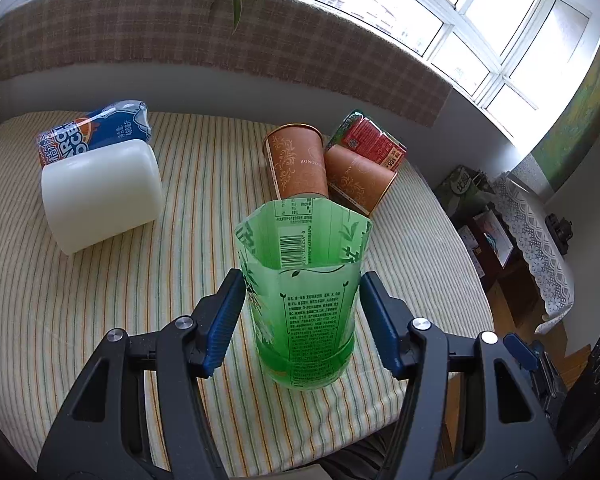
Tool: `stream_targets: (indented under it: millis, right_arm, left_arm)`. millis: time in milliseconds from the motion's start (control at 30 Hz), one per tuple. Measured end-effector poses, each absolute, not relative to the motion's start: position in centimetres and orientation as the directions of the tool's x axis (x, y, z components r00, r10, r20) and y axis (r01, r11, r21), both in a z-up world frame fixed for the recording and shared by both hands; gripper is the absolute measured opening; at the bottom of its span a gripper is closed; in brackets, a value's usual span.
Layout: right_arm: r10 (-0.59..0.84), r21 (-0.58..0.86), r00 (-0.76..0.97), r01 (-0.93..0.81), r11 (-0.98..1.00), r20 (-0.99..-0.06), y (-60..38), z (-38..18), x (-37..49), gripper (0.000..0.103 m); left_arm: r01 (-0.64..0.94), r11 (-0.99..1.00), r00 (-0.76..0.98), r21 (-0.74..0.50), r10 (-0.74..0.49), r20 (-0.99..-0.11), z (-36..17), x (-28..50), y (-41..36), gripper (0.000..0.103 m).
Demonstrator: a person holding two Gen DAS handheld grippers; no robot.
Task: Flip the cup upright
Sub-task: 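Rotate the green bottle upright with the left gripper and lower it onto the table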
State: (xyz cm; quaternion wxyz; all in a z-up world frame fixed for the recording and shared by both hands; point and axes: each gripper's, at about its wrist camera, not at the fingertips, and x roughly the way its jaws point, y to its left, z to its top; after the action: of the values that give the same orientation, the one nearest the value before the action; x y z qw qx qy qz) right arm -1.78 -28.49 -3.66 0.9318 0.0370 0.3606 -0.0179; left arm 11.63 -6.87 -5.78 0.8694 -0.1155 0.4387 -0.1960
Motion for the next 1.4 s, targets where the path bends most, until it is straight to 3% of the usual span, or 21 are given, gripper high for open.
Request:
stream_targets:
  millis: [633, 1200, 1300, 1400]
  right_arm:
    - [-0.012, 0.064, 0.738, 0.074, 0.995, -0.675, -28.9, -3.7, -1.9, 0.100]
    - [-0.009, 0.064, 0.738, 0.070, 0.995, -0.675, -28.8, -3.7, -1.8, 0.100]
    - [-0.009, 0.063, 0.738, 0.070, 0.996, -0.674, -28.8, -3.6, -1.8, 0.100]
    - [-0.009, 0.065, 0.738, 0.071, 0.995, -0.675, -28.8, -3.6, -1.8, 0.100]
  left_arm:
    - [0.288, 0.940, 0.613, -0.185, -0.329, -0.718, -5.7, 11.0, -9.8, 0.061]
    - [0.310, 0.926, 0.570, -0.216, -0.363, -0.737, -6.4, 10.5, -10.3, 0.063]
    - [0.308, 0.922, 0.557, -0.233, -0.374, -0.741, -6.6, 10.4, -10.3, 0.066]
    - [0.301, 0.920, 0.549, -0.252, -0.383, -0.743, -6.8, 10.3, -10.0, 0.076]
